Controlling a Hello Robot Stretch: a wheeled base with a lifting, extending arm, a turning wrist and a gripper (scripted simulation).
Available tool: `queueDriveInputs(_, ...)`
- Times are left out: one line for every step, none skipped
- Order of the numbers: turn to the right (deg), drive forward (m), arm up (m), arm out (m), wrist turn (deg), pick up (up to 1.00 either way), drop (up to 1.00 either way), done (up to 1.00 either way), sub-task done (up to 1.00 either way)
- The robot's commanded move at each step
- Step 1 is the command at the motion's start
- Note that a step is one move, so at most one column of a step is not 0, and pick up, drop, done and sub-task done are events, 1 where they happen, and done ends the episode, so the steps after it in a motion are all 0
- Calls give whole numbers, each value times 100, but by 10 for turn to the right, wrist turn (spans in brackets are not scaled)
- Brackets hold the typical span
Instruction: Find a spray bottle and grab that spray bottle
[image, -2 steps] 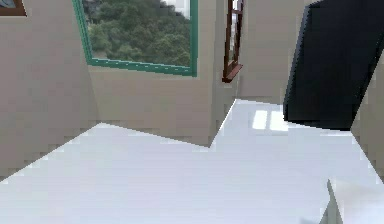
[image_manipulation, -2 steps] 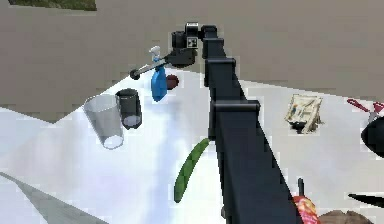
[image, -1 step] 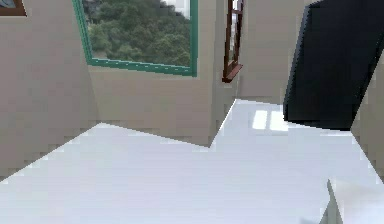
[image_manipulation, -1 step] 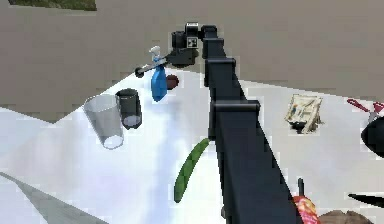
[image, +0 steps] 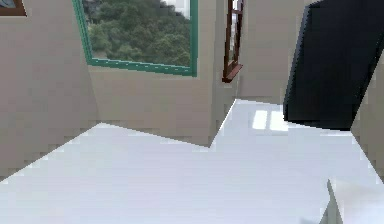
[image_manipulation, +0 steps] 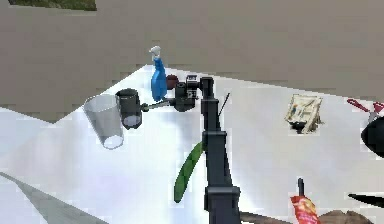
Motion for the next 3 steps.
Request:
queueDriveInputs(0, 0, 0, 0, 0, 100, 0, 0, 0)
queueDriveInputs(0, 0, 10, 0, 0, 0, 0, 0, 0)
queueDriveInputs(0, 0, 0, 0, 0, 0, 0, 100, 0)
